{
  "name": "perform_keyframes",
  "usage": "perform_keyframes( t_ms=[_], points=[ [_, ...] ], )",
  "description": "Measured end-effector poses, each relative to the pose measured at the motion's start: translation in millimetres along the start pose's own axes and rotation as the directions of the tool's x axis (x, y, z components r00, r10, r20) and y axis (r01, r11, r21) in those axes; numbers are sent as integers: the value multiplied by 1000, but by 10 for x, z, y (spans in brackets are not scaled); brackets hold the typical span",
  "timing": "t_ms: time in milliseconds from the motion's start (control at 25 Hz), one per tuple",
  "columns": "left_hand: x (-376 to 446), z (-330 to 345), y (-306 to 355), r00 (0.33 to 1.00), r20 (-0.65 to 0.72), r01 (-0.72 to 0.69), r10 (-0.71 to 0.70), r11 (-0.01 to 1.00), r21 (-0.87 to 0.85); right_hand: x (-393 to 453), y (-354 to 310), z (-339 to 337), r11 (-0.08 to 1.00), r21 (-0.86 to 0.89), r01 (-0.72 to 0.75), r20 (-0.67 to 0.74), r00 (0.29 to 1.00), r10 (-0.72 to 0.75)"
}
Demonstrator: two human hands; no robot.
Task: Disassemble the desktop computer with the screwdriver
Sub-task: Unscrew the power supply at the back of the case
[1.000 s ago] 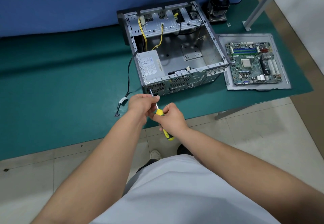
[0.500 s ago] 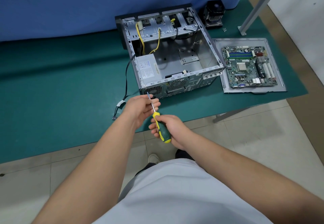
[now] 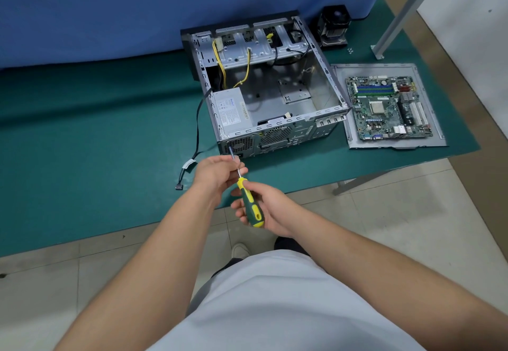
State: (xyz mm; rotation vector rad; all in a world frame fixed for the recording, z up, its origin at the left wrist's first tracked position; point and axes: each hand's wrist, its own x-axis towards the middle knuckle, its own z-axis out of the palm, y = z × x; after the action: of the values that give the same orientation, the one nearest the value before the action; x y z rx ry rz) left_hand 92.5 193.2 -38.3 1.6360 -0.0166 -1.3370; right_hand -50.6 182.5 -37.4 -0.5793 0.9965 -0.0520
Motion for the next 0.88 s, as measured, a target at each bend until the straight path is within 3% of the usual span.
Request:
perform_keyframes(
  t_ms=[80,200,400,640,880],
  points=[
    [1,-24,9,999,38,8,-7,999,-31,-13,7,3,1000,2,-15,1,1000,15],
    [4,-34,-10,997,72,30,-26,998,-54,37,31,45,997,-37,72,-57,996,-74],
    [2,0,-98,999,-30,-22,23,998,52,90,49,63,984,-110,141,-112,982,-153],
    [3,-80,-93,998,65,5,-3,999,-33,-13,58,0,998,-7,-58,51,997,58],
    [6,-30,-51,993,121,8,7,992,-128,38,58,58,992,-88,93,-78,992,-100]
  ],
)
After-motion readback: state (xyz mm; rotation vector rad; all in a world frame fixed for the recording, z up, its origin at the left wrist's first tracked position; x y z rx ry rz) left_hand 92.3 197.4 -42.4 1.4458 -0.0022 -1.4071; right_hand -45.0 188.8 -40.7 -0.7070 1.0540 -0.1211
